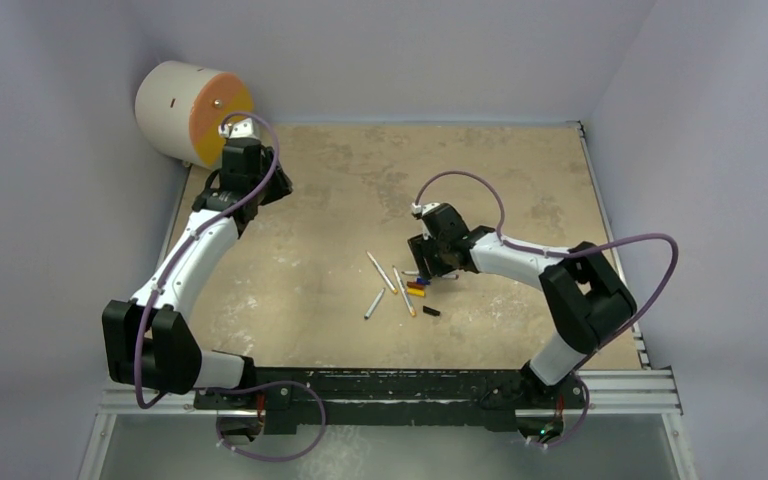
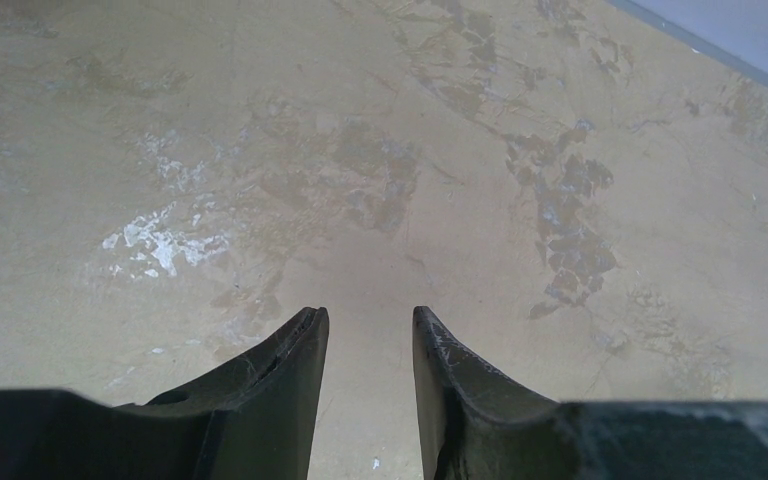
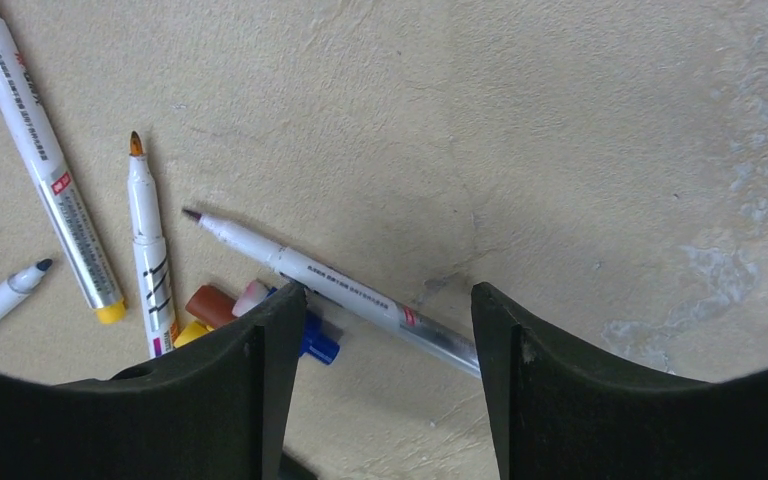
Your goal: Insert the pens into the pen caps
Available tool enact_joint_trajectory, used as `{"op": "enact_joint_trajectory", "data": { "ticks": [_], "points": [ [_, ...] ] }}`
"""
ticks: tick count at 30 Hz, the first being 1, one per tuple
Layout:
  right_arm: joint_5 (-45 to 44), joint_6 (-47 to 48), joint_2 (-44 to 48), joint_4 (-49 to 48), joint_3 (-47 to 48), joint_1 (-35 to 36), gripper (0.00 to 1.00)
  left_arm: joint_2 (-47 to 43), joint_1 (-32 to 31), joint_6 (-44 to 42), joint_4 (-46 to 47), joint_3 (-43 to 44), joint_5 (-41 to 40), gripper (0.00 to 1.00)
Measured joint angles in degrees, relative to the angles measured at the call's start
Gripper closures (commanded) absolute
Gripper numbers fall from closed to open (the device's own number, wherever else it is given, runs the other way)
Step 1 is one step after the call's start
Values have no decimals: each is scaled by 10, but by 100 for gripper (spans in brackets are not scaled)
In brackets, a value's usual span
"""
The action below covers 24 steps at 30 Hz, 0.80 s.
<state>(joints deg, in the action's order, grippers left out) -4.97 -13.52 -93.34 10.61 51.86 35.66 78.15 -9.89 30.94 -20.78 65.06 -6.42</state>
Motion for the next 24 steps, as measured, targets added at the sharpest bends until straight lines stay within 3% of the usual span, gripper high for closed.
{"op": "enact_joint_trajectory", "data": {
  "ticks": [4, 9, 16, 21, 24],
  "points": [
    [-2, 0, -11, -3, 0, 3, 43, 0, 0, -1, 0, 1, 0, 63],
    [-20, -1, -20, -2, 8, 3, 63, 0, 0, -1, -1, 1, 0, 63],
    [-30, -2, -71, -5, 64, 3, 100, 1, 0, -1, -1, 1, 0, 64],
    [-33, 6, -105, -10, 106, 3, 100, 2, 0, 0, 0, 1, 6, 64],
    [-33, 7, -106, -11, 116, 2, 100, 3, 0, 11, 11, 0, 35, 57]
  ]
}}
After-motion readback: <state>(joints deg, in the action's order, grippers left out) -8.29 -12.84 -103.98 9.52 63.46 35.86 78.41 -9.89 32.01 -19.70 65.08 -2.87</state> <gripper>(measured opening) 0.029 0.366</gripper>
